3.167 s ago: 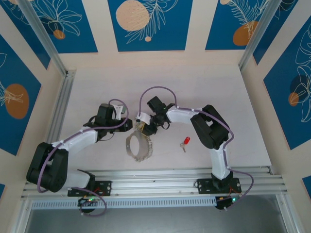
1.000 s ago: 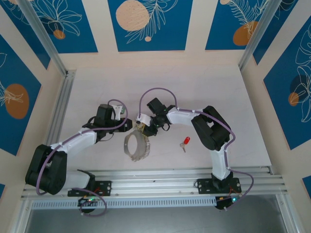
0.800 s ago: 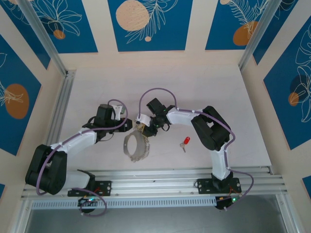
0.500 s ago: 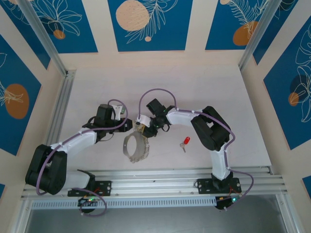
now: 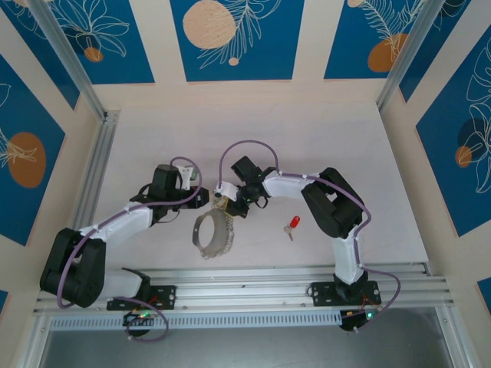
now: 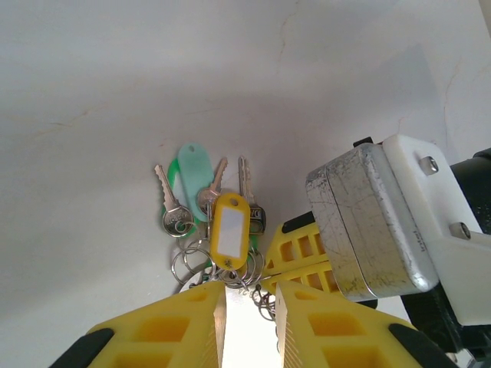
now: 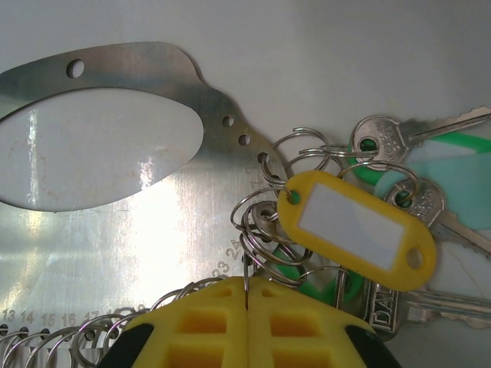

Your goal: Put the keys on the keyring

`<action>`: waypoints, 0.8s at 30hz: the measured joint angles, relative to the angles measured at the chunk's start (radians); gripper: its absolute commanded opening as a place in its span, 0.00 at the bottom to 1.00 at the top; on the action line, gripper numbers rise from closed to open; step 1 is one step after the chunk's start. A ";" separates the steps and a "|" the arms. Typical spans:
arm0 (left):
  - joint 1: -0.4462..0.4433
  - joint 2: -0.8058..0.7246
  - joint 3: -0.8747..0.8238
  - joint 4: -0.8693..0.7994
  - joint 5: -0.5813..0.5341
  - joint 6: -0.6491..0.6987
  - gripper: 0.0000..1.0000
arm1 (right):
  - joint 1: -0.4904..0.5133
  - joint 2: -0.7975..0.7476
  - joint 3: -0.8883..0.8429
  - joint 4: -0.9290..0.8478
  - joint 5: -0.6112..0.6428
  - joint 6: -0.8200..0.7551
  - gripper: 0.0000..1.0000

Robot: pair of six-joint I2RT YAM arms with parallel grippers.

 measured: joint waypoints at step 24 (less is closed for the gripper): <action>0.003 -0.087 0.000 -0.032 0.000 0.001 0.25 | 0.019 -0.372 -0.134 0.065 -0.020 0.016 0.00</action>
